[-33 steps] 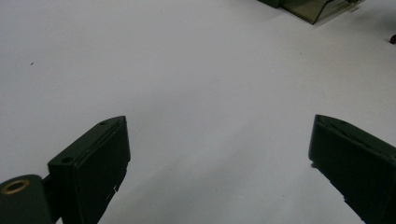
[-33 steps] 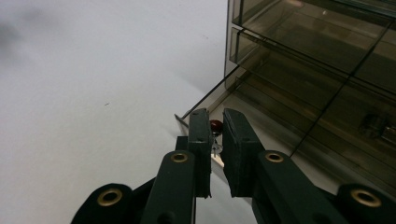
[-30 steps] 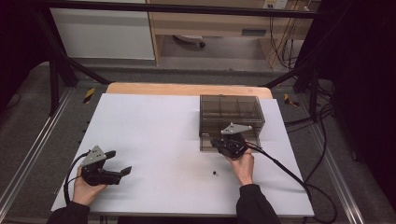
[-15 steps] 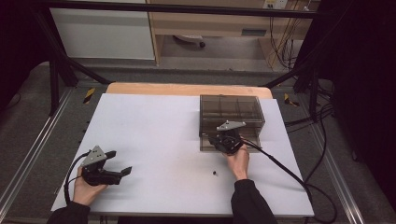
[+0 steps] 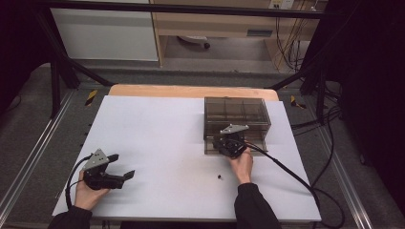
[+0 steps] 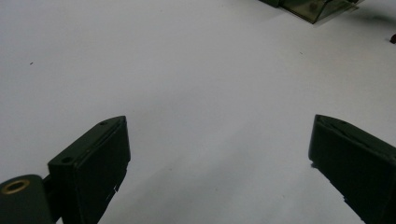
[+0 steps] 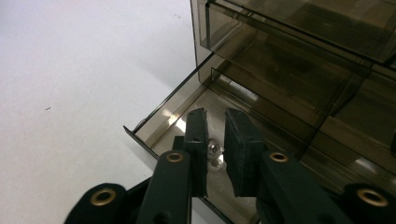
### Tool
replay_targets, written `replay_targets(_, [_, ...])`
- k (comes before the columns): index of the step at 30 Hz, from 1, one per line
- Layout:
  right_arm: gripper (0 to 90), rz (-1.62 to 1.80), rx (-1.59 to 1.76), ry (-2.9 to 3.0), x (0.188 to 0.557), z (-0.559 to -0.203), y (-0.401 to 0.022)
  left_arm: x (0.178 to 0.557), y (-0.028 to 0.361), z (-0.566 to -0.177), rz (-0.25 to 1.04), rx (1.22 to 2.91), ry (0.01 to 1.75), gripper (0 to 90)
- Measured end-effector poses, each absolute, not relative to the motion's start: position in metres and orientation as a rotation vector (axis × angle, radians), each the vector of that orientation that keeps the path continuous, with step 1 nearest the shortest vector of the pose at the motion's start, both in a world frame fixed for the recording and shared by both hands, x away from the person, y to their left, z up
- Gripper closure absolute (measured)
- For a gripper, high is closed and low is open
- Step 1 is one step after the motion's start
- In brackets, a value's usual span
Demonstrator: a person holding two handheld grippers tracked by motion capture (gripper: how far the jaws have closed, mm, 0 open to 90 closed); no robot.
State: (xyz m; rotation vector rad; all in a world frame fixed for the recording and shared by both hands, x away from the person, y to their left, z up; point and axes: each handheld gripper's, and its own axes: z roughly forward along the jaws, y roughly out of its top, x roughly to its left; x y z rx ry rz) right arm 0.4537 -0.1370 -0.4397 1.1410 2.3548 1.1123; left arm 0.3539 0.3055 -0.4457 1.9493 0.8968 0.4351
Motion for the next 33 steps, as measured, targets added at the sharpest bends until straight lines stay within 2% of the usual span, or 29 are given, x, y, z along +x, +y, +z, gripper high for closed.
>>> replay_targets(8, [70.6, 1.138, 1.124, 2.331, 0.448, -0.431, -0.139, 0.354, 0.306, -0.446, 0.437, 1.948, 0.898, 5.2])
replay_targets(9, [66.2, 1.146, 1.109, 2.327, 0.445, -0.427, -0.141, 0.354, 0.306, -0.445, 0.437, 1.948, 0.897, 5.2])
replay_targets(17, [50.7, 1.199, 1.076, 2.310, 0.428, -0.411, -0.148, 0.354, 0.306, -0.446, 0.437, 1.950, 0.898, 5.2])
replay_targets(33, [18.0, 1.292, 1.111, 2.261, 0.395, -0.405, -0.180, 0.355, 0.306, -0.446, 0.435, 1.950, 0.904, 5.2])
